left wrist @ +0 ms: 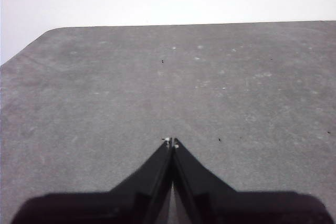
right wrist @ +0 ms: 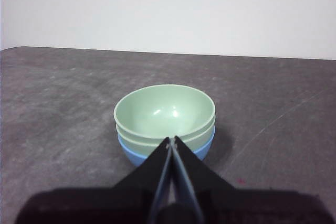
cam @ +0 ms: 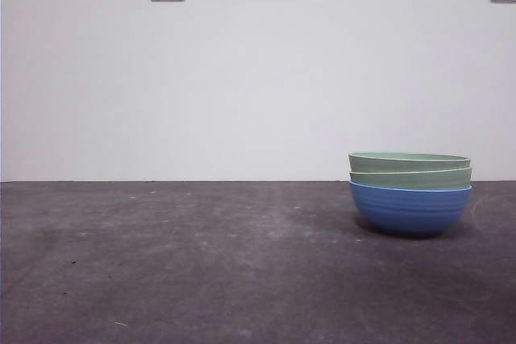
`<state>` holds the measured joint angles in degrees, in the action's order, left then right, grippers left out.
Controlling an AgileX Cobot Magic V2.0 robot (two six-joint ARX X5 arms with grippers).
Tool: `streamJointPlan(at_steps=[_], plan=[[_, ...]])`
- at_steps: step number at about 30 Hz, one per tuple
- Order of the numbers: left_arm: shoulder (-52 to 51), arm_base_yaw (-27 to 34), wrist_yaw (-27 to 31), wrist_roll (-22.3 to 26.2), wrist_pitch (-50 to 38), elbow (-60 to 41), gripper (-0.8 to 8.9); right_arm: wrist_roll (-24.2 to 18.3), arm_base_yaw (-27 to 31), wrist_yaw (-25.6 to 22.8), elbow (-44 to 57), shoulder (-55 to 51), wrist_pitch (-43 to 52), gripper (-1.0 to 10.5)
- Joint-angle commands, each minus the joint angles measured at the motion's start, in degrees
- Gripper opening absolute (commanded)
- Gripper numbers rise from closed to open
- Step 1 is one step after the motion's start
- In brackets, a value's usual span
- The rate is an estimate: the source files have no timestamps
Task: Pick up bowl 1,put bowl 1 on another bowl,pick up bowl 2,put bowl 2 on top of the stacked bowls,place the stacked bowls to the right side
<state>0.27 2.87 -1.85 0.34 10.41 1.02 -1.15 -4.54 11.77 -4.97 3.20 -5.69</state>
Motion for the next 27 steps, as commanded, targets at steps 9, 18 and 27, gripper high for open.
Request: streamJointPlan(at_steps=[9, 18, 27], plan=[[-0.2, 0.2, 0.3, -0.6, -0.1, -0.9, -0.03, 2.8, 0.0, -0.3, 3.9, -3.1, -2.3, 0.0], [-0.2, 0.2, 0.3, -0.6, -0.1, -0.9, -0.03, 10.0, 0.0, -0.1, 4.7, -3.1, -3.8, 0.0], [-0.2, 0.2, 0.3, -0.6, -0.1, -0.9, -0.03, 10.7, 0.0, -0.2, 4.6, -2.8, -3.8, 0.0]])
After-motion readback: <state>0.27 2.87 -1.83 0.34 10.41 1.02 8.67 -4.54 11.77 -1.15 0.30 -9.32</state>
